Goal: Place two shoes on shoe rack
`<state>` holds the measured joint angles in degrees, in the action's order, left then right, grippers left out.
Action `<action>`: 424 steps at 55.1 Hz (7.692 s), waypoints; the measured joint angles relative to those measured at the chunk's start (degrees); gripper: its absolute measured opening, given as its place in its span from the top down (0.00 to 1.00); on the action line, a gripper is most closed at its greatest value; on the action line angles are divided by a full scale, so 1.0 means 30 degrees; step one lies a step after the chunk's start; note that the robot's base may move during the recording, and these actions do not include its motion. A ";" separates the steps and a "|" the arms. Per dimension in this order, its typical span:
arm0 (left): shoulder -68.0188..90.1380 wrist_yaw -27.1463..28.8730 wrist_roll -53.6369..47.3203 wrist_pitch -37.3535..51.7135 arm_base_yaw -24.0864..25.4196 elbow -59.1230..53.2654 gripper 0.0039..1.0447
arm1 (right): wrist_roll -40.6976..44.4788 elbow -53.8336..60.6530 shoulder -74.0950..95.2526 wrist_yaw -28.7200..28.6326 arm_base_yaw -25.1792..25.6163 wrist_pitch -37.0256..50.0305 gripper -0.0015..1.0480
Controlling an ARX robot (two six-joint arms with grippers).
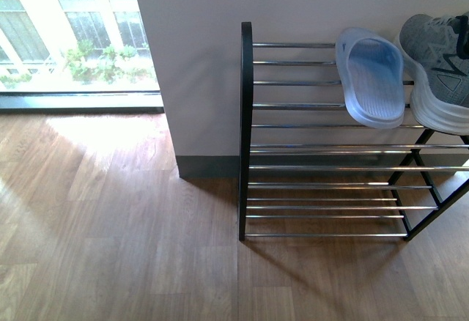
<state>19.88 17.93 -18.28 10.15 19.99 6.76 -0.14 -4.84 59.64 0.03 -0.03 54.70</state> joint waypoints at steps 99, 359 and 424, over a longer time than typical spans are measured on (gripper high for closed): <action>0.0000 0.0007 0.0000 0.0000 0.0000 0.0000 0.99 | 0.0007 0.1260 -1.9358 -0.0022 0.0000 -1.8032 0.98; 0.2426 -0.5982 0.6273 0.5588 -0.6739 -0.1989 0.99 | 0.0007 0.1260 -1.9788 0.0000 0.0000 -1.8258 0.09; -0.6309 -0.5974 0.6273 -0.3388 -0.6725 -0.1989 0.97 | 0.0000 0.1260 -1.9795 -0.0015 0.0000 -1.8258 0.09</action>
<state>0.95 0.01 0.54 -0.01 -0.19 0.80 -0.14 -1.06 0.25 -0.01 -0.03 -0.08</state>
